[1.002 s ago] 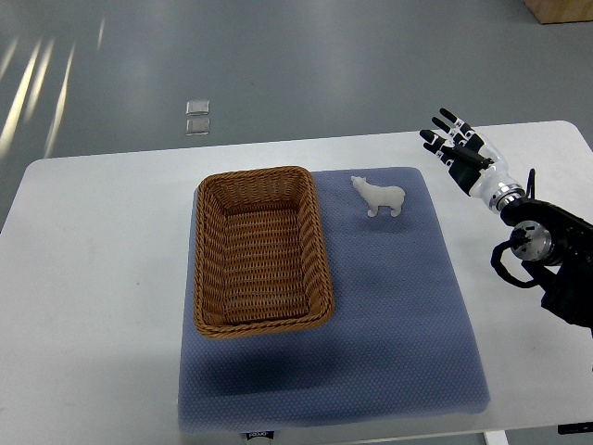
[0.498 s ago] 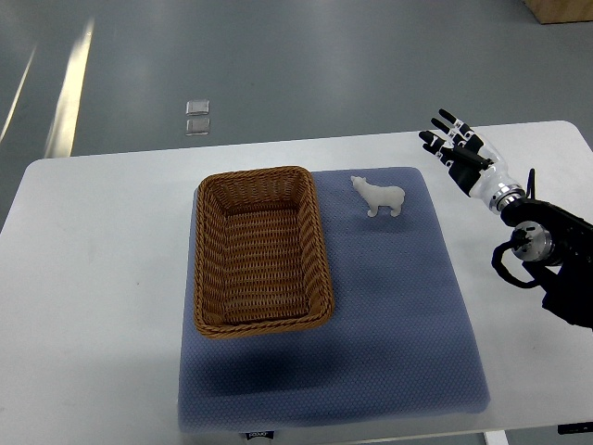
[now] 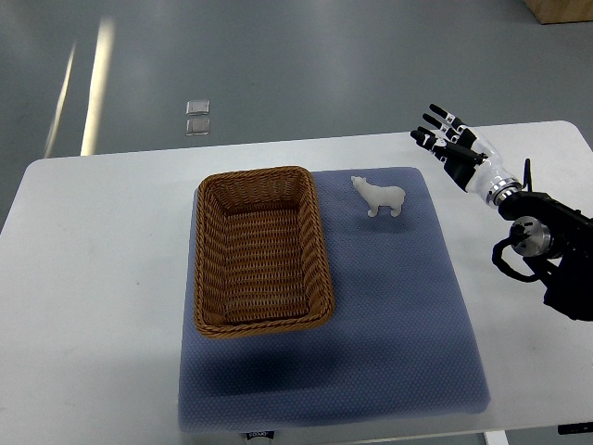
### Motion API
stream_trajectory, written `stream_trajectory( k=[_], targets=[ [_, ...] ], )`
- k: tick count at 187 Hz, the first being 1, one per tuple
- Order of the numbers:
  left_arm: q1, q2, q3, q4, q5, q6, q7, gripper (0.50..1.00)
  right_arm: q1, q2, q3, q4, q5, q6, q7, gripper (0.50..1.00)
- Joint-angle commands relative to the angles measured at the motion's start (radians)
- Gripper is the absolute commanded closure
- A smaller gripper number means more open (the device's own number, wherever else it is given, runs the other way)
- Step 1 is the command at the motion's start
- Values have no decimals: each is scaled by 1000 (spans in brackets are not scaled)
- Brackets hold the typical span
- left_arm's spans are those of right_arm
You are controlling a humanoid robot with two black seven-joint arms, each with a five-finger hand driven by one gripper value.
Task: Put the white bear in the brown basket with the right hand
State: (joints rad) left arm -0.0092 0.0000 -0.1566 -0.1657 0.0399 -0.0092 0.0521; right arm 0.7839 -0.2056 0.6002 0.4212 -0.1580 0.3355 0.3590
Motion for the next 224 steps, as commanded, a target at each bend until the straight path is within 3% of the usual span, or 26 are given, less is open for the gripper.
stream_trajectory(
  k=[1, 83, 116, 152, 224],
  targets=[
    [0, 0, 0, 0, 0, 0, 0, 500, 3, 0, 1, 2, -95, 0, 5, 576],
    [0, 0, 0, 6, 0, 0, 0, 500, 69, -47, -20, 65, -700, 13, 12, 576],
    [-2, 0, 0, 8, 0, 0, 0, 500, 117, -74, -117, 97, -910, 7, 51, 579],
    [-6, 0, 0, 8, 0, 0, 0, 500, 158, -75, -186, 99, -983, -4, 60, 583],
    [-15, 0, 0, 8, 0, 0, 0, 500, 195, -74, -373, 94, -1034, -125, 58, 626]
  ],
)
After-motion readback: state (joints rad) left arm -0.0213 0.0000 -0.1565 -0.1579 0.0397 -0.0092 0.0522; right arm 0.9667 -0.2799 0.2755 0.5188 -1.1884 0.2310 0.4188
